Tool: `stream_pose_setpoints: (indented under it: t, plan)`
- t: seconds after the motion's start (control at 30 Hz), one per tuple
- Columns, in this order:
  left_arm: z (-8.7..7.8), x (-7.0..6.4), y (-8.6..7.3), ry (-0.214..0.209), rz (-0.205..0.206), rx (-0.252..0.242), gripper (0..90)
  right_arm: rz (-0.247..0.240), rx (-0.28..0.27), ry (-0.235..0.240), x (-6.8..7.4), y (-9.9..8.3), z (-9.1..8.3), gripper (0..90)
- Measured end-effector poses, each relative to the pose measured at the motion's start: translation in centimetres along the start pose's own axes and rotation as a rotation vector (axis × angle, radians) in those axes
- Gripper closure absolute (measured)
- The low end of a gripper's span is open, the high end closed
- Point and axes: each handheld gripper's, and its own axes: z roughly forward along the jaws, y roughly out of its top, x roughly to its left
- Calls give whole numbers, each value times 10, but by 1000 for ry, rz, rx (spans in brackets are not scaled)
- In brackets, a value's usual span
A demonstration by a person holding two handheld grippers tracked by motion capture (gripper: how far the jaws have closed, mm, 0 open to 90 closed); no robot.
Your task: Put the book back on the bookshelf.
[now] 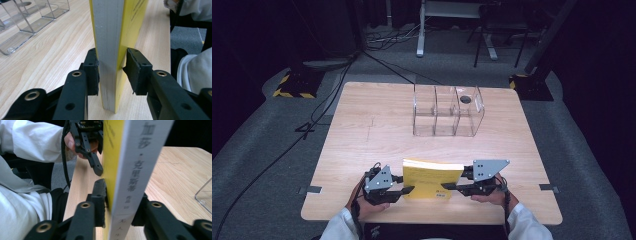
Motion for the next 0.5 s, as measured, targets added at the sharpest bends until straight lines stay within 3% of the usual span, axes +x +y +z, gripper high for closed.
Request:
stream_pose_setpoints:
  t: [0.07,0.3,0.5]
  plan:
    - [3,2,1,13,-8,-2,623,-4,0,2,1,0,0,745]
    - [20,6,11,21,1,-2,598,-7,20,-92,6,-1,-9,749]
    - [46,13,25,-30,23,-5,595,-2,36,-130,6,-8,-29,728]
